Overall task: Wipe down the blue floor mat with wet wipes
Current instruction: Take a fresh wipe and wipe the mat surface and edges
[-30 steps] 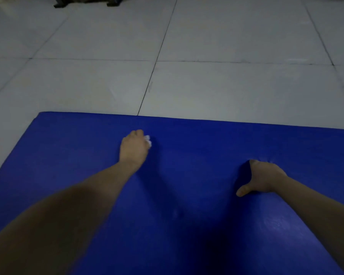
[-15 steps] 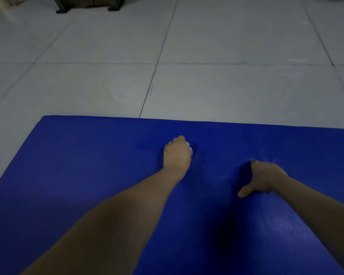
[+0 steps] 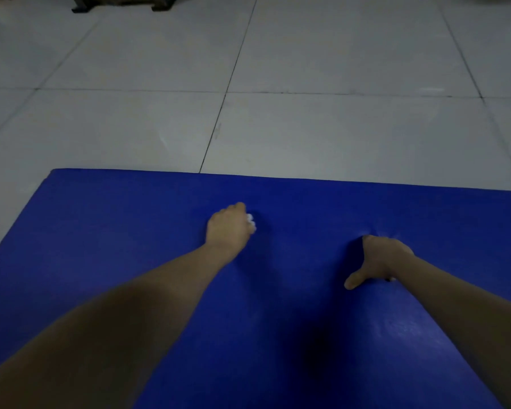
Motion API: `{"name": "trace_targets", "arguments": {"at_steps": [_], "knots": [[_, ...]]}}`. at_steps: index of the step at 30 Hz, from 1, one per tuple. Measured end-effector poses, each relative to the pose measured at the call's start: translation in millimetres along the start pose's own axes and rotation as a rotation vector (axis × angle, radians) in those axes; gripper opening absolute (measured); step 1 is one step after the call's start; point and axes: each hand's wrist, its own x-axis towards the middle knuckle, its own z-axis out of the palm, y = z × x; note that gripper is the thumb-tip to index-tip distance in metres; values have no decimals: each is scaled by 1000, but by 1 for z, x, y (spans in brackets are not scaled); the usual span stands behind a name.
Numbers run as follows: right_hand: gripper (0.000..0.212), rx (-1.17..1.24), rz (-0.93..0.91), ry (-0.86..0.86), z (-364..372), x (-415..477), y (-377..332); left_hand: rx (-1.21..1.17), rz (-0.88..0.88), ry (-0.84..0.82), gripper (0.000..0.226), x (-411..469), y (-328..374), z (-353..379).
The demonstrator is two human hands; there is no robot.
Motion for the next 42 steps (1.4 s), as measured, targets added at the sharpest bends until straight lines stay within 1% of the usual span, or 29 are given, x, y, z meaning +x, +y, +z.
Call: {"name": "trace_targets", "arguments": {"at_steps": [4, 6, 8, 10, 13, 16, 18, 20, 23, 25, 28, 32, 34, 35, 38, 42], "knots": [[103, -8, -6, 24, 2, 1, 1, 28, -211, 64, 27, -1, -72, -20], [104, -16, -8, 27, 3, 1, 1, 22, -276, 89, 27, -6, -84, -22], [104, -22, -10, 35, 3, 2, 2, 12, -276, 108, 27, -12, -74, -17], [103, -24, -19, 37, 3, 2, 1, -40, -233, 111, 26, -23, -48, -6], [103, -26, -25, 47, 4, 2, 1, -142, -124, 82, 22, -38, 11, 15], [102, -33, -33, 59, 4, 3, 2, -134, 10, 47, 21, -57, 82, 36], [101, -42, -45, 64, 5, 5, 3, -86, 132, 36, 23, -71, 119, 49], [100, -50, -61, 79, 6, 6, 3, -45, 222, 35, 24, -77, 134, 57], [101, -52, -60, 65, 4, 6, 4, 6, 291, 44, 22, -70, 119, 54], [101, -39, -49, 45, 3, 5, 6, 28, 243, 30, 23, -60, 93, 44], [100, -34, -41, 31, 2, 3, 4, 44, 66, 31, 23, -50, 34, 22], [94, -34, -34, 36, 1, 2, 1, 4, -237, 116, 27, -47, -64, -4], [97, -32, -37, 46, 2, 2, 2, -53, -383, 162, 29, -49, -92, -8], [98, -34, -39, 50, 2, 1, 1, -62, -415, 183, 30, -50, -97, -8], [93, -47, -42, 57, 2, 0, 0, -80, -391, 209, 28, -58, -80, 2], [89, -50, -40, 38, -1, -3, -2, -127, -254, 197, 25, -72, -28, 17]]}}
